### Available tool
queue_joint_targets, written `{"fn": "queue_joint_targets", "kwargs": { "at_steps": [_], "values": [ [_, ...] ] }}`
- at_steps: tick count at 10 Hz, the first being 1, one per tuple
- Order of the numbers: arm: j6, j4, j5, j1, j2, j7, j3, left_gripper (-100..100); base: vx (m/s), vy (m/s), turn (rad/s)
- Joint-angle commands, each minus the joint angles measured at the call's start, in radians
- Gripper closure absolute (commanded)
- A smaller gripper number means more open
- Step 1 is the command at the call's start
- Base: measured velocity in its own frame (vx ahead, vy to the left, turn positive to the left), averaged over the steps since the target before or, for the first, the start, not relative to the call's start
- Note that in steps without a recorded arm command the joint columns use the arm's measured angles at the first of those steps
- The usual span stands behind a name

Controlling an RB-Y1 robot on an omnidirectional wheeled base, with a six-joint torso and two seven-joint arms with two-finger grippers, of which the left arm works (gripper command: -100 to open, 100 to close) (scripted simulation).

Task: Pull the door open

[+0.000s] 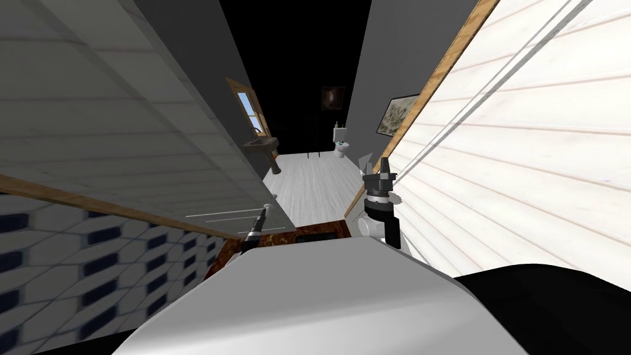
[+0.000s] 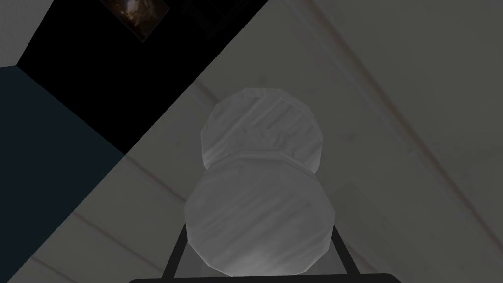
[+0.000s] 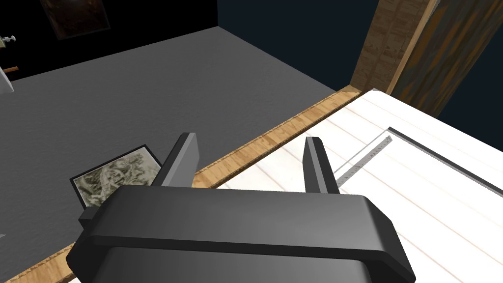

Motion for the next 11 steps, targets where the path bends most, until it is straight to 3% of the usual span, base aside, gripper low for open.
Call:
{"fn": "queue_joint_targets", "kwargs": {
  "at_steps": [1,2,3,4,5,6,7,8,9,10,11],
  "values": [
    [-0.005,0.005,0.014,-0.006,-0.005,0.040,-0.012,100,-0.058,0.033,-0.062],
    [0.000,0.004,0.041,-0.008,-0.004,0.074,-0.024,100,-0.063,0.038,-0.100],
    [0.000,0.004,0.041,-0.008,-0.004,0.081,-0.024,100,-0.050,0.032,-0.066],
    [0.005,0.004,0.067,-0.010,-0.003,0.119,-0.036,100,-0.050,0.032,-0.088],
    [0.005,0.004,0.067,-0.010,-0.003,0.123,-0.036,100,-0.040,0.025,-0.056],
    [0.011,0.003,0.094,-0.013,-0.002,0.161,-0.048,100,-0.056,0.024,-0.092],
    [0.011,0.003,0.094,-0.013,-0.002,0.165,-0.048,100,-0.051,0.027,-0.046],
    [0.017,0.002,0.122,-0.015,-0.001,0.204,-0.060,100,-0.055,0.030,-0.093],
    [0.017,0.002,0.122,-0.015,-0.001,0.206,-0.060,100,-0.052,0.027,-0.061],
    [0.022,0.001,0.150,-0.018,0.000,0.245,-0.073,100,-0.062,0.029,-0.090],
    [0.022,0.001,0.150,-0.018,0.000,0.248,-0.073,100,-0.052,0.027,-0.058]
  ]
}}
